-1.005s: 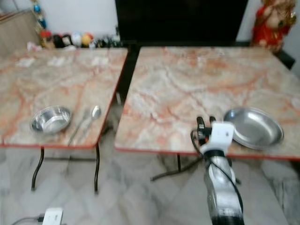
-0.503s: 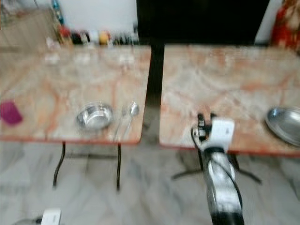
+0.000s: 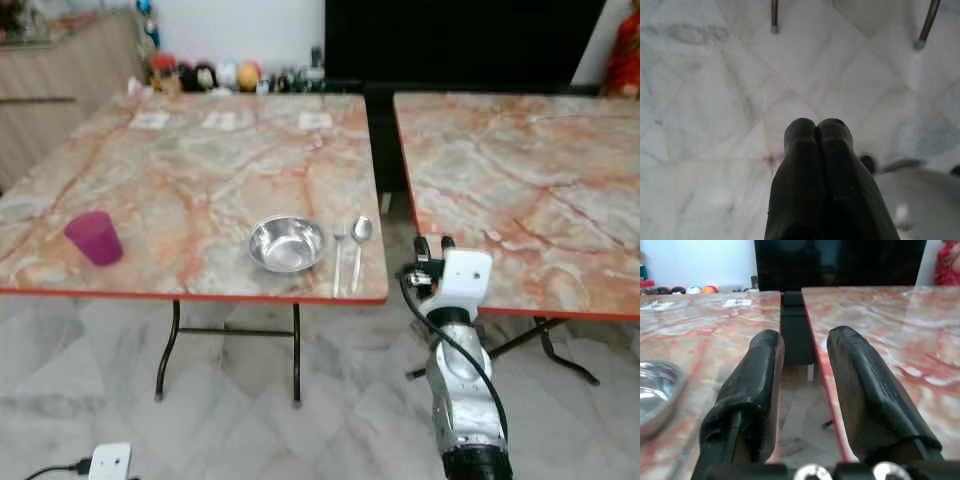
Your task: Setting the table
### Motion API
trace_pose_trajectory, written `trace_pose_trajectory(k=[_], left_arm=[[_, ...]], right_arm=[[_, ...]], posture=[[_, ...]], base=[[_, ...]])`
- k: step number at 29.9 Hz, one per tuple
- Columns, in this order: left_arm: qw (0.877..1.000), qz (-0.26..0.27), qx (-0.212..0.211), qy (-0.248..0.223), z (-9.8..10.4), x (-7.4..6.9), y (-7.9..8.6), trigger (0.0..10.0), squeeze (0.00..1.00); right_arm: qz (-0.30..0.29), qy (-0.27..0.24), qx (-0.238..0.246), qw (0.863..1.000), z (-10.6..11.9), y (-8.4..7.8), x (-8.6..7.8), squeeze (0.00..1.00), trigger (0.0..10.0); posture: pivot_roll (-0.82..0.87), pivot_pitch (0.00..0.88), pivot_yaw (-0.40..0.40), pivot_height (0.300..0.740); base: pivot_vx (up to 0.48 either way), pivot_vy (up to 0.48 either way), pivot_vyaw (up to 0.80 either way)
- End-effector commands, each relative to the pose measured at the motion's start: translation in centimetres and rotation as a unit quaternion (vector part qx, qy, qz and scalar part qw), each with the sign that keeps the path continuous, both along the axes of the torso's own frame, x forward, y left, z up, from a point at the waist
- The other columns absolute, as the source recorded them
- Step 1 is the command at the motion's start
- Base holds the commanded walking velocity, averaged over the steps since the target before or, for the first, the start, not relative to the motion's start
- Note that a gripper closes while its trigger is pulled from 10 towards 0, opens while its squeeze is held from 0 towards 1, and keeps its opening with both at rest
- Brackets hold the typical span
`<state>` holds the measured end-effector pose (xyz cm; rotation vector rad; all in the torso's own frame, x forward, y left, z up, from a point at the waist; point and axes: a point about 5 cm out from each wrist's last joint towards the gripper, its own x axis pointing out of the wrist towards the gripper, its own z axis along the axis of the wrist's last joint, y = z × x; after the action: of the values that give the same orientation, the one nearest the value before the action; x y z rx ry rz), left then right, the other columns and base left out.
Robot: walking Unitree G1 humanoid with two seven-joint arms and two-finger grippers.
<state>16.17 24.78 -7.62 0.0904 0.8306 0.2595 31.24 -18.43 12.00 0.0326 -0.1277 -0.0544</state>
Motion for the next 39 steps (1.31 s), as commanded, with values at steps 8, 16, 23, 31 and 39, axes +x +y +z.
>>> trace_pose_trajectory(k=[8,16,23,31,39], left_arm=[[1.0,0.003,0.01,0.006,-0.03,-0.59,0.68,10.0,0.0],[1.0,0.005,0.008,-0.002,0.12,-0.51,0.88,10.0,0.0],[1.0,0.002,-0.001,-0.003,0.02,-0.58,0.62,10.0,0.0],[1.0,0.001,-0.003,-0.004,0.01,-0.56,0.55,10.0,0.0],[1.0,-0.003,-0.005,-0.006,0.07,-0.35,0.44,10.0,0.0]], right_arm=[[0.007,-0.013,0.007,1.0,0.72,0.71,0.37,0.0,10.0],[0.005,-0.01,0.011,1.0,0.52,0.81,0.28,0.0,10.0],[0.004,-0.01,0.014,1.0,0.5,0.92,0.35,0.0,10.0],[0.004,-0.01,0.016,1.0,0.5,1.02,0.38,0.0,10.0],[-0.001,-0.012,0.018,1.0,0.58,0.76,0.46,0.0,10.0]], posture=[[-0.01,0.0,-0.022,0.74],[-0.01,0.0,-0.018,0.74],[0.0,0.001,-0.019,0.74],[0.0,0.0,-0.017,0.74],[-0.01,0.0,-0.014,0.74]], base=[[0.0,0.197,0.0],[0.0,0.0,0.0],[0.0,0.0,0.0],[0.251,0.0,0.0],[0.266,0.0,0.0]])
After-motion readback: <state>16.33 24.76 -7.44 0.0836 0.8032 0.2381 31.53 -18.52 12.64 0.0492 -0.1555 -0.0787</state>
